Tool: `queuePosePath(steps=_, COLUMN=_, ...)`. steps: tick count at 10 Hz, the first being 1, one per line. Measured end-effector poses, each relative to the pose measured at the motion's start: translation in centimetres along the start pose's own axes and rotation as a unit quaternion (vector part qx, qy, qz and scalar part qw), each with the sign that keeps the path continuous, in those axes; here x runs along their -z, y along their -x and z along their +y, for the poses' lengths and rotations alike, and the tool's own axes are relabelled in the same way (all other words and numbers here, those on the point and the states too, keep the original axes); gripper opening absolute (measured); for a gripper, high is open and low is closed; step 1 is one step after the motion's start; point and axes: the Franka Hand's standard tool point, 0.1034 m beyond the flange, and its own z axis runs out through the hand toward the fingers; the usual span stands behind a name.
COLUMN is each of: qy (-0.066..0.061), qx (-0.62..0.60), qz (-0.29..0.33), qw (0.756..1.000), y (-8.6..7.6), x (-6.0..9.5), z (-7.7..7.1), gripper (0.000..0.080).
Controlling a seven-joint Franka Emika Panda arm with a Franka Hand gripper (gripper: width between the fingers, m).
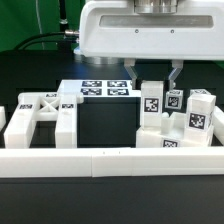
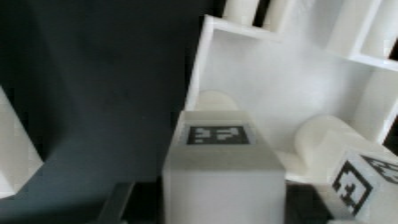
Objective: Assemble chair
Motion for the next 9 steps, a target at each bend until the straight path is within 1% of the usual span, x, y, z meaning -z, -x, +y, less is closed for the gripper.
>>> queuePosePath(steps=1, qy=-0.001, qx=-0.013, qz=0.000, qw=1.000, y=0.01, x=0.00, z=-0.02, gripper=0.0284)
queuePosePath(steps=2, qy=-0.002, qx=-0.074, qz=-0.001, qw=0.997, y=0.04, x=-0.03, z=-0.03, gripper=0.0284)
queuePosePath(steps=4, qy=-0.006, qx=-0.185, qz=-0.002, qw=0.983, y=0.07, x=-0.07, z=-0.05, gripper=0.0284)
queuePosePath(steps=6, qy=-0.020, qx=-0.297, qz=-0.003, qw=0.955, y=-0.07, x=-0.09, z=0.03, gripper=0.0284)
queuePosePath(steps=9, qy=-0.020, qx=-0.374, qz=-0.005, qw=0.927, y=-0.08, x=-0.09, z=-0.06, gripper=0.0284)
